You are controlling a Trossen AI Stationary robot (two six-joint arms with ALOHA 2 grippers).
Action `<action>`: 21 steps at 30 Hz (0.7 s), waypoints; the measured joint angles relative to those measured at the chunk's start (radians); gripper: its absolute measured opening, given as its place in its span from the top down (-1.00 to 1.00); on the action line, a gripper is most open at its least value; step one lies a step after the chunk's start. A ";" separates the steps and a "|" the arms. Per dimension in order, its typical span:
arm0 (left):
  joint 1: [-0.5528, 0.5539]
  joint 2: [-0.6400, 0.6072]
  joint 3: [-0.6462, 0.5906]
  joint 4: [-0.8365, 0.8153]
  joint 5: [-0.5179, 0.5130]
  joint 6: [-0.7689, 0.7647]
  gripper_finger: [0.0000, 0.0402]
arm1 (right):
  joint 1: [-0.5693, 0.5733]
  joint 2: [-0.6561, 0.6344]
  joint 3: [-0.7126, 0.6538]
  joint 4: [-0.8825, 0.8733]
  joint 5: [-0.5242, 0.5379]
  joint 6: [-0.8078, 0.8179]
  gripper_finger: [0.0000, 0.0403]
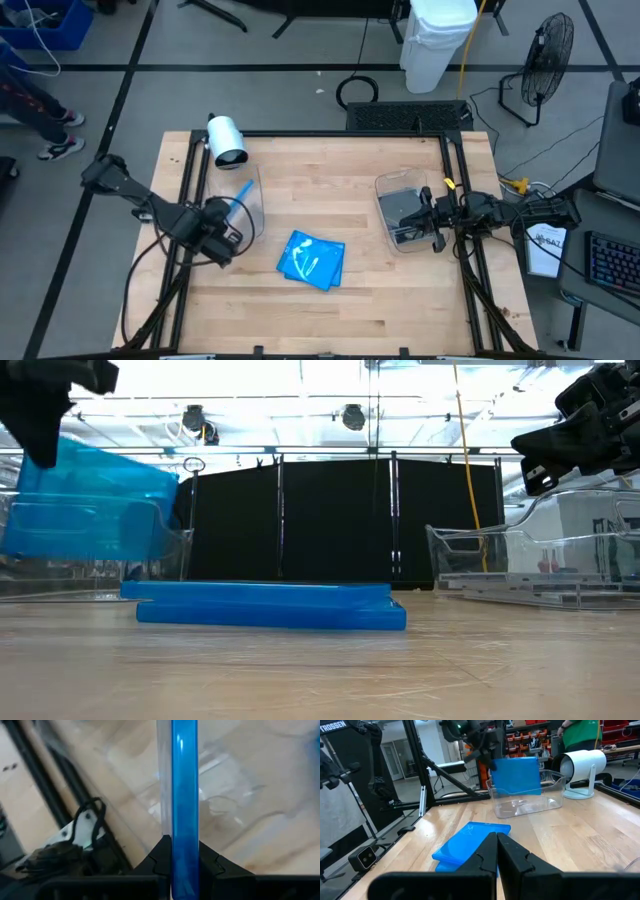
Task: Pick & place jewel cases by type
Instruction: Put the blue CD case into the left transparent bin
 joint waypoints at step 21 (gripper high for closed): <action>0.103 -0.001 -0.172 0.005 0.141 -0.112 0.28 | 0.000 0.000 0.000 0.000 0.000 0.000 1.00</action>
